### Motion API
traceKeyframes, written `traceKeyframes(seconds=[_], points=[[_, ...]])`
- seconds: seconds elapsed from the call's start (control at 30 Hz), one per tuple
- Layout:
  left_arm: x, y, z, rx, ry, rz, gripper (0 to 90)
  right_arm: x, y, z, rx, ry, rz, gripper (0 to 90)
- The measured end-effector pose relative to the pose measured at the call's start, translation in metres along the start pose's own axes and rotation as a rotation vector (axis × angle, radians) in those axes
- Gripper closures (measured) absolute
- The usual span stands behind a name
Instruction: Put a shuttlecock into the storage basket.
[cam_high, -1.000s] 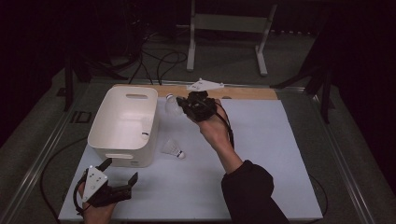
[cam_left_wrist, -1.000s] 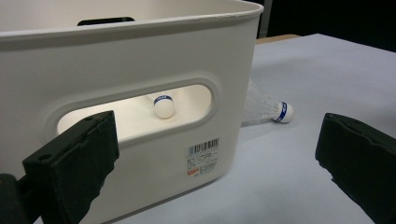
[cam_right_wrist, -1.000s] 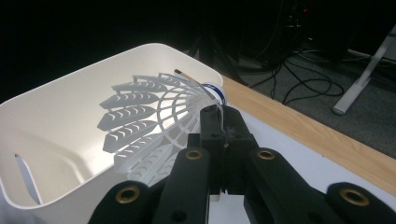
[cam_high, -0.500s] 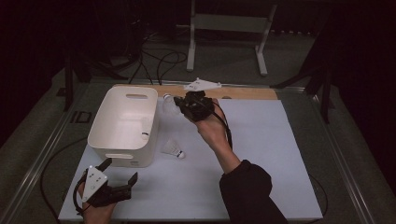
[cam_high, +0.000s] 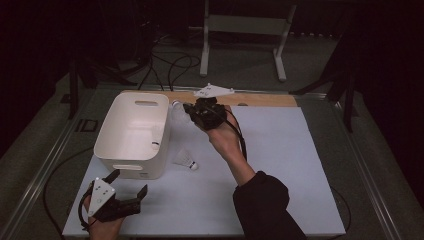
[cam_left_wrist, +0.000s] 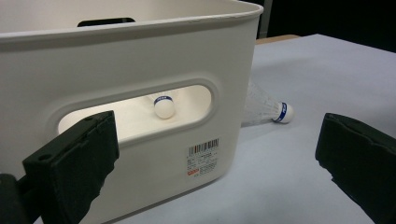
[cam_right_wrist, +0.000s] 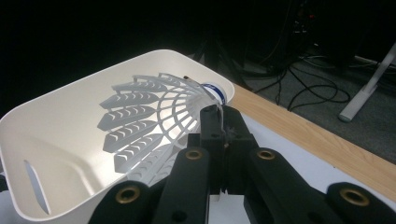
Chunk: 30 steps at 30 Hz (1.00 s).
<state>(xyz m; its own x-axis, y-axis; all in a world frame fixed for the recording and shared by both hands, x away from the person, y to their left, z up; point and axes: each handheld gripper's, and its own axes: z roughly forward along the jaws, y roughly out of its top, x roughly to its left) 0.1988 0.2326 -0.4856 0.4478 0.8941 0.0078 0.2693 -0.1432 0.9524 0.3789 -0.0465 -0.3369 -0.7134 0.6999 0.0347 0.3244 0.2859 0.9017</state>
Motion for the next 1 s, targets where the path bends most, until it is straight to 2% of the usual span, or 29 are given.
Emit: traceKeyframes(seconds=[1.0], points=[[0.000, 0.000, 0.000, 0.000, -0.003, 0.000, 0.2, 0.011, 0.005, 0.010, -0.004, 0.040, -0.009, 89.4]])
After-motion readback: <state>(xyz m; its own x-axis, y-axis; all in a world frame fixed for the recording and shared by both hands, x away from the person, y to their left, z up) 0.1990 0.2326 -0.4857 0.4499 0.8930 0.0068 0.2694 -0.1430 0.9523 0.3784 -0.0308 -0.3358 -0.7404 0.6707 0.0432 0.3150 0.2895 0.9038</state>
